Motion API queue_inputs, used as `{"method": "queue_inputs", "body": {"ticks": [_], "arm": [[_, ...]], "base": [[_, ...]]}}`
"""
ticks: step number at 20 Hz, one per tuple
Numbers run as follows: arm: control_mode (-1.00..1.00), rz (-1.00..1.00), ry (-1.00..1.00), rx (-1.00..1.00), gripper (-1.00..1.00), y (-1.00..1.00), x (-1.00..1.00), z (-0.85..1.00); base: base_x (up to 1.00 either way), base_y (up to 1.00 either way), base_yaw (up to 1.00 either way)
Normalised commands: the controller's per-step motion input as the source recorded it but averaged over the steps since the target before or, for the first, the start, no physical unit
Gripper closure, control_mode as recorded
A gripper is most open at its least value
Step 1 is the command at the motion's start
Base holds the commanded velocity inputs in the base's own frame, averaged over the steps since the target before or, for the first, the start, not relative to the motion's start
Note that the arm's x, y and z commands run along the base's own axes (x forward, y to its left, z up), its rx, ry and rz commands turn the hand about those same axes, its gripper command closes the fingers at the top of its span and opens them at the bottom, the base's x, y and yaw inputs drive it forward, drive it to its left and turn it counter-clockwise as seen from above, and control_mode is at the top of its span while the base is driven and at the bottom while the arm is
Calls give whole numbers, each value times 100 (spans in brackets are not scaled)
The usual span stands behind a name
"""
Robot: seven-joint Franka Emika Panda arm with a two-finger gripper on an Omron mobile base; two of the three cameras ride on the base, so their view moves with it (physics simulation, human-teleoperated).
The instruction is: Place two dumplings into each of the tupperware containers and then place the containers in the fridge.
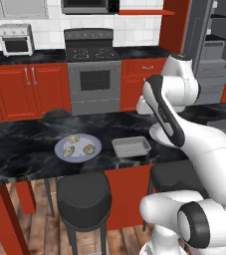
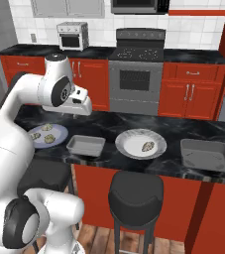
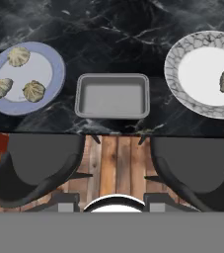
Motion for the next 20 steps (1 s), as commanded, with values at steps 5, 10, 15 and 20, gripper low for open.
{"method": "queue_inputs", "body": {"ticks": [5, 10, 15, 20], "arm": [[-100, 0, 3, 0, -100, -6, -1, 0], [-100, -1, 0, 3, -100, -91, 17, -62], [-100, -2, 0, 0, -100, -100, 51, -62], [-100, -7, 4, 0, -100, -82, 36, -28]], "base": [[0, 0, 0], [0, 0, 0], [0, 0, 0], [0, 0, 0]]}}
